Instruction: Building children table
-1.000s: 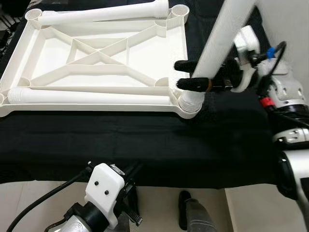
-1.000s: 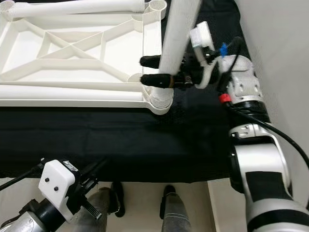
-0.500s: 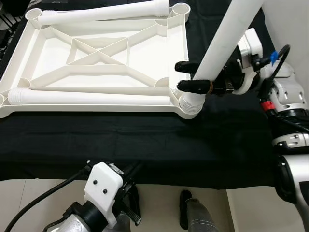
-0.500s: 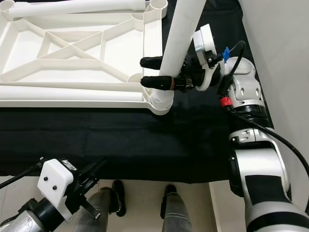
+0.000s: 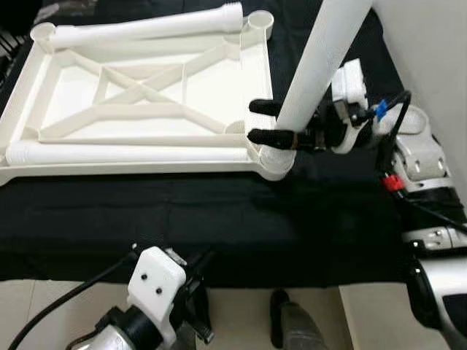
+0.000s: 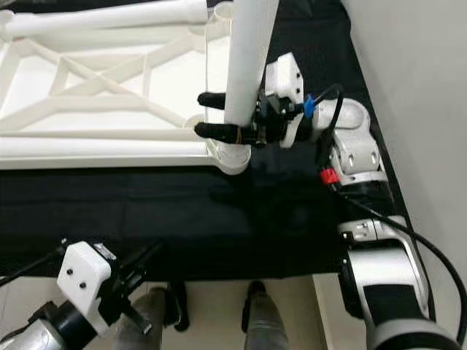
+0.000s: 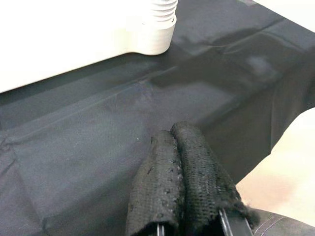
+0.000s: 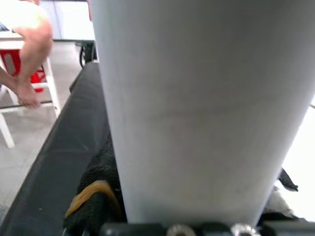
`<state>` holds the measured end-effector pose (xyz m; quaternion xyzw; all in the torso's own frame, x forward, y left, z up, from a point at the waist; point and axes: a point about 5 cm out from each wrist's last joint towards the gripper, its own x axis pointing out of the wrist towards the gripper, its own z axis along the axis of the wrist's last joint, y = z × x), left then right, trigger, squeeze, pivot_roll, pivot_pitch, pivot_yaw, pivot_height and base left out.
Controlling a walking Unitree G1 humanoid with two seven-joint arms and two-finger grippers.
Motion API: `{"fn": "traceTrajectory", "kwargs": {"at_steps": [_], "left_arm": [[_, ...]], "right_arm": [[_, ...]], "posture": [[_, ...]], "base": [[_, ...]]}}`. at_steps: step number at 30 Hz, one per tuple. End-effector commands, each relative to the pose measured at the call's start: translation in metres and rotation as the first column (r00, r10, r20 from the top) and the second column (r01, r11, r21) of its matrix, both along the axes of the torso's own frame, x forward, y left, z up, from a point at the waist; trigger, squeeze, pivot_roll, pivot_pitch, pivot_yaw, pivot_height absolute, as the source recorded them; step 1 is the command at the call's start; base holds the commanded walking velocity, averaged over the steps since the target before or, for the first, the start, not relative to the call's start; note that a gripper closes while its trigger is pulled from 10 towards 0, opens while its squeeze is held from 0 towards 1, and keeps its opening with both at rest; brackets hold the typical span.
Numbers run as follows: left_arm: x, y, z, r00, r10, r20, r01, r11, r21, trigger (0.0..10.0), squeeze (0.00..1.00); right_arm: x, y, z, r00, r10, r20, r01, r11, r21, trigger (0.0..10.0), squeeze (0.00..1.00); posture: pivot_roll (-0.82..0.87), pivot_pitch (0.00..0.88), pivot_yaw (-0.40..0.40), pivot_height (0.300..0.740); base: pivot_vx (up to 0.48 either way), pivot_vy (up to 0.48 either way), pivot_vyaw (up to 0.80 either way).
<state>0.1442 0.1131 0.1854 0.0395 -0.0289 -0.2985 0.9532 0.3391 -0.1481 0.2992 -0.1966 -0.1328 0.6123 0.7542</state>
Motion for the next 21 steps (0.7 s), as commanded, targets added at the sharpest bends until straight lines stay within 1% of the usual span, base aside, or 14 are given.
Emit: {"fn": "traceTrajectory", "kwargs": {"at_steps": [1,2,4,5,6,8,9,10,11,13,14,15,19,21], "left_arm": [[-0.003,0.001,-0.002,1.000,-0.012,-0.021,0.012,1.000,0.003,10.0,0.00],[-0.003,0.000,-0.002,1.000,-0.013,-0.021,0.013,1.000,0.002,10.0,0.00],[-0.003,0.000,-0.002,1.000,-0.013,-0.021,0.013,1.000,0.002,10.0,0.00],[-0.003,0.000,-0.003,1.000,-0.009,-0.020,0.009,1.000,0.001,10.0,0.00],[-0.003,0.000,-0.003,1.000,-0.009,-0.020,0.009,1.000,0.001,10.0,0.00],[-0.002,0.000,-0.003,1.000,-0.007,-0.018,0.007,1.000,0.001,10.0,0.00],[-0.002,0.000,-0.003,1.000,-0.007,-0.017,0.007,1.000,0.001,10.0,0.00],[-0.002,0.000,-0.003,1.000,-0.007,-0.017,0.007,1.000,0.001,10.0,0.00],[-0.001,0.000,-0.003,1.000,-0.008,-0.017,0.008,1.000,0.000,10.0,0.00],[-0.001,0.000,-0.003,1.000,-0.008,-0.017,0.008,1.000,0.000,10.0,0.00],[0.000,0.000,-0.003,1.000,-0.008,-0.015,0.008,1.000,0.000,10.0,0.00],[0.000,0.000,-0.003,1.000,-0.008,-0.015,0.008,1.000,0.000,10.0,0.00],[0.002,0.001,-0.003,1.000,-0.006,-0.010,0.006,1.000,0.002,10.0,0.00],[0.003,0.002,-0.003,1.000,-0.005,-0.006,0.005,1.000,0.003,10.0,0.00]], "right_arm": [[0.004,-0.002,-0.054,0.963,-0.152,-0.224,0.119,0.981,-0.155,10.0,0.00],[0.004,-0.001,-0.058,0.937,-0.235,-0.257,0.196,0.966,-0.169,10.0,0.00],[0.004,-0.001,-0.058,0.937,-0.235,-0.257,0.196,0.966,-0.169,10.0,0.00],[-0.003,0.007,-0.081,0.792,-0.467,-0.394,0.433,0.884,-0.177,10.0,0.00],[-0.003,0.007,-0.081,0.792,-0.467,-0.394,0.433,0.884,-0.177,10.0,0.00],[-0.017,0.012,-0.096,0.689,-0.556,-0.465,0.541,0.822,-0.181,10.0,0.00],[-0.020,0.014,-0.099,0.669,-0.573,-0.473,0.572,0.804,-0.164,10.0,0.00],[-0.020,0.014,-0.099,0.669,-0.573,-0.473,0.572,0.804,-0.164,10.0,0.00],[-0.022,0.016,-0.097,0.665,-0.586,-0.463,0.608,0.785,-0.121,10.0,0.00],[-0.022,0.016,-0.097,0.665,-0.586,-0.463,0.608,0.785,-0.121,10.0,0.00],[-0.028,0.018,-0.097,0.628,-0.617,-0.474,0.686,0.727,-0.036,10.0,0.00],[-0.028,0.018,-0.097,0.628,-0.617,-0.474,0.686,0.727,-0.036,10.0,0.00],[-0.049,0.026,-0.105,0.573,-0.649,-0.501,0.770,0.635,0.059,10.0,0.00],[-0.053,0.035,-0.095,0.611,-0.612,-0.503,0.763,0.625,0.166,10.0,0.00]], "posture": [[0.09,0.415,0.043,0.740],[0.08,0.410,0.036,0.740],[0.08,0.410,0.036,0.740],[0.07,0.401,0.028,0.740],[0.07,0.401,0.028,0.740],[0.07,0.398,0.028,0.740],[0.06,0.400,0.030,0.740],[0.06,0.400,0.030,0.740],[0.06,0.401,0.031,0.740],[0.06,0.401,0.031,0.740],[0.06,0.397,0.031,0.740],[0.06,0.397,0.031,0.740],[0.05,0.391,0.034,0.740],[0.05,0.389,0.036,0.740]], "base": [[0.000,0.000,0.00],[0.000,0.000,0.00],[0.000,0.000,0.00],[0.000,0.000,0.00],[0.000,0.000,0.00],[0.000,0.000,0.00],[0.000,0.000,0.00],[0.000,0.000,0.00],[0.000,0.000,0.00],[0.000,0.000,0.00],[0.000,0.000,0.00],[0.000,0.000,0.00],[0.000,0.000,0.00],[0.000,0.000,0.00]]}}
